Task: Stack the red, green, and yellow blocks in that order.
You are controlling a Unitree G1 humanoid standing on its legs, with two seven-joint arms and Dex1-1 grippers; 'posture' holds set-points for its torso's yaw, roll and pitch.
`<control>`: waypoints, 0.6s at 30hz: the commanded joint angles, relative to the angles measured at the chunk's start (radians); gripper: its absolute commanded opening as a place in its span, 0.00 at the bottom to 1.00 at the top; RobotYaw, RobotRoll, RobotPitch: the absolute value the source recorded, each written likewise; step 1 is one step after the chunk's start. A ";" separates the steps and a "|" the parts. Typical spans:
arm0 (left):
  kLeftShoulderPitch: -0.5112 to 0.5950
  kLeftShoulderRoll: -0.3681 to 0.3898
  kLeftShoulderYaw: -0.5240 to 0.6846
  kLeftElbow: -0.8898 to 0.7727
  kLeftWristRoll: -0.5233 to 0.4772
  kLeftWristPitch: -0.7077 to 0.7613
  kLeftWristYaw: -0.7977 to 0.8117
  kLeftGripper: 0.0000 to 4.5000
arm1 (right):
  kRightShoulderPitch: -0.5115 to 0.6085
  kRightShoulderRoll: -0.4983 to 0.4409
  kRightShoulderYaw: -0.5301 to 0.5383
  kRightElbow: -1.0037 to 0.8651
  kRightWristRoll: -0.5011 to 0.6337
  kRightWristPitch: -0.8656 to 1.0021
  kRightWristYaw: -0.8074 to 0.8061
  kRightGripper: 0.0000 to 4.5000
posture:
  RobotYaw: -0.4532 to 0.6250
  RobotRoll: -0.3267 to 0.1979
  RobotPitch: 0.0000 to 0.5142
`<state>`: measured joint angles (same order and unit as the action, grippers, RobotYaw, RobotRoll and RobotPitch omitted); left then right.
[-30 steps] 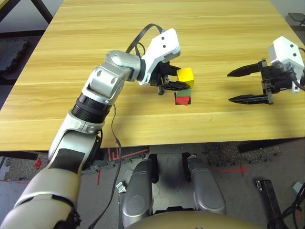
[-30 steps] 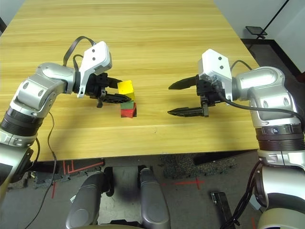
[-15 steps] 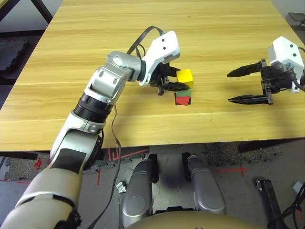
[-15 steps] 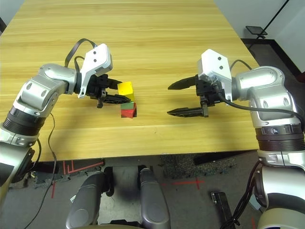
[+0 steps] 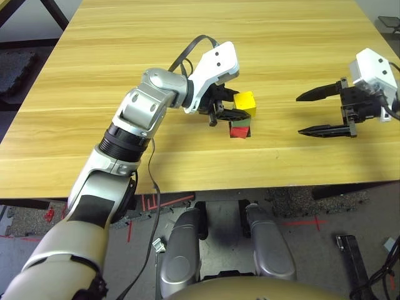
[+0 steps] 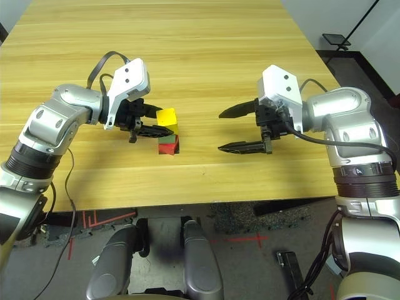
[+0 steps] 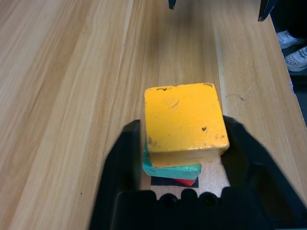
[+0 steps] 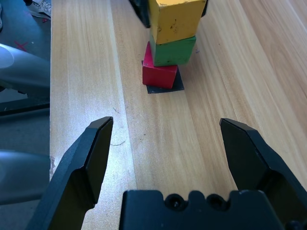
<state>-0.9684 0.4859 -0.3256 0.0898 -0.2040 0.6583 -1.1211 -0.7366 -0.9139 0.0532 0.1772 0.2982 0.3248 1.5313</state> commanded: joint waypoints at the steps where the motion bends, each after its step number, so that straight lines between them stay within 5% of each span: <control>1: 0.003 0.008 -0.011 0.001 0.006 -0.004 -0.013 0.97 | 0.003 0.000 0.005 -0.006 0.013 0.004 0.008 1.00 | 0.66 0.82 0.51; 9: -0.011 0.053 0.000 0.013 0.018 -0.009 -0.031 0.99 | -0.021 0.011 0.016 0.013 0.005 -0.003 0.013 1.00 | 0.67 0.82 0.51; 18: 0.030 0.273 0.024 -0.073 -0.020 0.061 -0.163 0.99 | -0.095 0.014 0.023 0.131 -0.030 -0.064 0.025 1.00 | 0.69 0.82 0.46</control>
<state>-0.9625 0.7273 -0.3043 0.0552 -0.2068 0.6916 -1.2395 -0.8152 -0.8937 0.0725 0.2759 0.2851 0.2876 1.5492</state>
